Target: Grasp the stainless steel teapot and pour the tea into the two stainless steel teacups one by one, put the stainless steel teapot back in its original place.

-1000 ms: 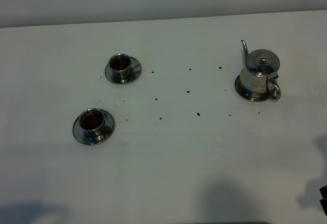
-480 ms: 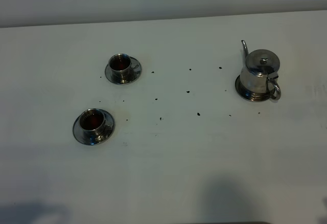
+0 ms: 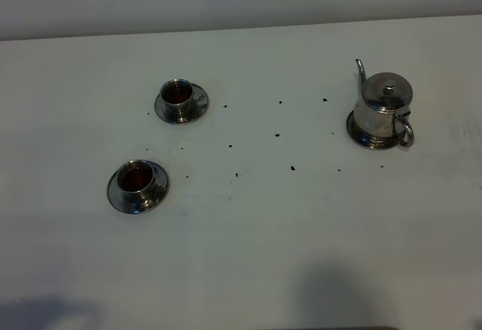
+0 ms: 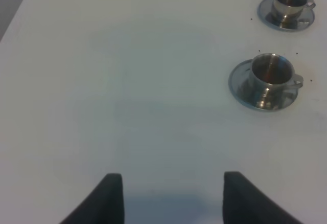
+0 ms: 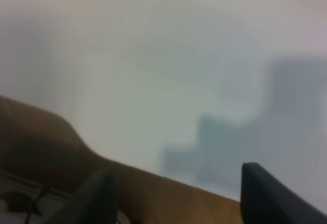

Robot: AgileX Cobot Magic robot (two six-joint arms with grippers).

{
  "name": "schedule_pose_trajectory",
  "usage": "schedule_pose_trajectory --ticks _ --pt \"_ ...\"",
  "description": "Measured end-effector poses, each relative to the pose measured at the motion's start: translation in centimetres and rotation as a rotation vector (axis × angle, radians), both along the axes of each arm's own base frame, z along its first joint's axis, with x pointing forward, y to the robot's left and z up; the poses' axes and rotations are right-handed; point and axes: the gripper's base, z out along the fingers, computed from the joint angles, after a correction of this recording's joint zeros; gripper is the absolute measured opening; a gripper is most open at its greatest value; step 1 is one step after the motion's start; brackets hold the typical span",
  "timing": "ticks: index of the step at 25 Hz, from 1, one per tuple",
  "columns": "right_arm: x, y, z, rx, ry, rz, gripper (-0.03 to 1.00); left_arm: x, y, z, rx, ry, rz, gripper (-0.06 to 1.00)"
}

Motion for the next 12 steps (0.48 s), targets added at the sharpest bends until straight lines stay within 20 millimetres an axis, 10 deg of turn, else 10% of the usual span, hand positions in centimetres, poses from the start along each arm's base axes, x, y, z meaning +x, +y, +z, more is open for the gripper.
schedule_pose_trajectory --ticks 12 --pt "-4.4 -1.8 1.4 0.047 -0.329 -0.269 0.51 0.0 0.0 0.0 0.000 0.000 0.000 0.47"
